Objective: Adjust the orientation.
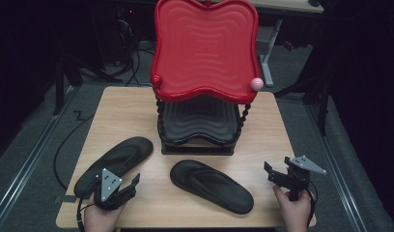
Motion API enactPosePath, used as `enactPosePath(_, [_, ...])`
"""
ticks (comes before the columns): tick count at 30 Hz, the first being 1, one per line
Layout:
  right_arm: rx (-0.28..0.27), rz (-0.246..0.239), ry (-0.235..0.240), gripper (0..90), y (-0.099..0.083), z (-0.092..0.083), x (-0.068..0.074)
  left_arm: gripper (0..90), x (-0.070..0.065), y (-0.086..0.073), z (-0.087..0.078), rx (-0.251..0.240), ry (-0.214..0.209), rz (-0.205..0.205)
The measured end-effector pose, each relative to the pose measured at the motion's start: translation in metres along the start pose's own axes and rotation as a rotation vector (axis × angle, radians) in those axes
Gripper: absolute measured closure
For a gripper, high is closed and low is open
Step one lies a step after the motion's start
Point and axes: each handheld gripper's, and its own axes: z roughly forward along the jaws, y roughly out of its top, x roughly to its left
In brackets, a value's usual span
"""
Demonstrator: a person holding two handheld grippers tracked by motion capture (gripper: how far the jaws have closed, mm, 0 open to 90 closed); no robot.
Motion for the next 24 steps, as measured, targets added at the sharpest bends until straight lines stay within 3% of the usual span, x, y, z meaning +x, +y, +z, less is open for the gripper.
enactPosePath(2, [-0.040,-0.017,0.023,14.3,0.001,-0.008,0.004,42.2,0.004,0.003,0.000,-0.004,-0.010,-0.033])
enactPosePath(4, [-0.045,-0.023,0.019,14.4,0.000,-0.011,0.006,41.9,0.006,0.006,0.000,-0.025,-0.021,-0.053])
enactPosePath(8, [0.025,-0.079,-0.026,13.1,-0.004,-0.012,0.012,41.6,0.008,0.010,0.006,-0.030,-0.016,-0.020])
enactPosePath(10, [0.033,-0.079,-0.034,12.5,-0.005,-0.011,0.012,41.7,0.009,0.010,0.007,-0.026,-0.010,-0.015])
enactPosePath(12, [0.031,-0.069,0.006,15.0,-0.010,-0.011,0.008,41.9,0.018,0.011,0.009,-0.027,-0.001,-0.032])
enactPosePath(20, [0.045,-0.077,0.022,14.7,-0.014,-0.012,0.007,43.2,0.048,0.006,0.002,-0.035,0.031,-0.121])
enactPosePath(24, [0.059,-0.073,0.041,15.0,-0.015,-0.011,0.006,43.0,0.055,0.003,0.001,-0.011,0.038,-0.122])
